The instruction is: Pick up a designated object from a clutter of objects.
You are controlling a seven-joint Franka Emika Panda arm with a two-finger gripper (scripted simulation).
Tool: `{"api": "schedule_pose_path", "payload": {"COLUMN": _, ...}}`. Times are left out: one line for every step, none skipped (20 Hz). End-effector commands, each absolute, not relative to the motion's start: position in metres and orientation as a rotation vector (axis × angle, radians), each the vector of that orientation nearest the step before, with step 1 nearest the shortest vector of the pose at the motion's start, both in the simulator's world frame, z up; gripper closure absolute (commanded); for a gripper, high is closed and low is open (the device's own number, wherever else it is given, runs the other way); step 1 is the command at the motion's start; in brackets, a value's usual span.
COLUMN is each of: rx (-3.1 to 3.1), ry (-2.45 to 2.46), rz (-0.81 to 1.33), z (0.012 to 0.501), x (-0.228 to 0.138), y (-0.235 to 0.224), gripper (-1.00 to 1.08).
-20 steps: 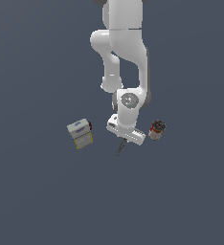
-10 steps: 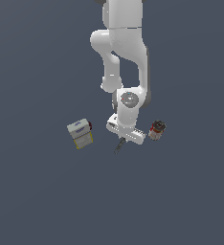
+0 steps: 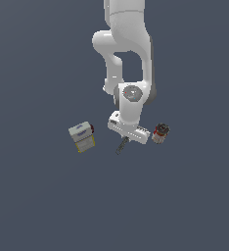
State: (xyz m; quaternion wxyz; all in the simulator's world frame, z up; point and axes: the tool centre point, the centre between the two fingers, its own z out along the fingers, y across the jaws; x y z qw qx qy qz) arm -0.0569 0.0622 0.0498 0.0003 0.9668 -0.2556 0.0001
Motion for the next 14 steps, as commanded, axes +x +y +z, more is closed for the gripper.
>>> {"api": "schedule_pose_path", "payload": {"rx": 3.037, "ry": -0.803, "rz": 0.002, "z": 0.066, "x": -0.057, "y": 0.06, "gripper": 1.08}}
{"api": "schedule_pose_path", "payload": {"rx": 3.037, "ry": -0.802, "rz": 0.001, "z": 0.073, "x": -0.058, "y": 0.06, "gripper": 1.08}}
{"api": "schedule_pose_path", "payload": {"rx": 3.037, "ry": -0.802, "rz": 0.001, "z": 0.081, "x": -0.058, "y": 0.059, "gripper": 1.08}}
{"api": "schedule_pose_path", "payload": {"rx": 3.037, "ry": -0.802, "rz": 0.001, "z": 0.09, "x": -0.058, "y": 0.058, "gripper": 1.08}}
{"api": "schedule_pose_path", "payload": {"rx": 3.037, "ry": -0.802, "rz": 0.001, "z": 0.098, "x": -0.059, "y": 0.057, "gripper": 1.08}}
{"api": "schedule_pose_path", "payload": {"rx": 3.037, "ry": -0.802, "rz": 0.001, "z": 0.107, "x": -0.059, "y": 0.056, "gripper": 1.08}}
{"api": "schedule_pose_path", "payload": {"rx": 3.037, "ry": -0.802, "rz": 0.001, "z": 0.117, "x": -0.059, "y": 0.056, "gripper": 1.08}}
{"api": "schedule_pose_path", "payload": {"rx": 3.037, "ry": -0.802, "rz": 0.001, "z": 0.127, "x": -0.06, "y": 0.055, "gripper": 1.08}}
{"api": "schedule_pose_path", "payload": {"rx": 3.038, "ry": -0.802, "rz": 0.001, "z": 0.137, "x": -0.06, "y": 0.054, "gripper": 1.08}}
{"api": "schedule_pose_path", "payload": {"rx": 3.038, "ry": -0.802, "rz": 0.001, "z": 0.147, "x": -0.06, "y": 0.053, "gripper": 1.08}}
{"api": "schedule_pose_path", "payload": {"rx": 3.038, "ry": -0.802, "rz": 0.001, "z": 0.157, "x": -0.061, "y": 0.052, "gripper": 1.08}}
{"api": "schedule_pose_path", "payload": {"rx": 3.038, "ry": -0.802, "rz": 0.001, "z": 0.167, "x": -0.061, "y": 0.051, "gripper": 1.08}}
{"api": "schedule_pose_path", "payload": {"rx": 3.038, "ry": -0.802, "rz": 0.001, "z": 0.176, "x": -0.061, "y": 0.05, "gripper": 1.08}}
{"api": "schedule_pose_path", "payload": {"rx": 3.038, "ry": -0.802, "rz": 0.001, "z": 0.186, "x": -0.062, "y": 0.049, "gripper": 1.08}}
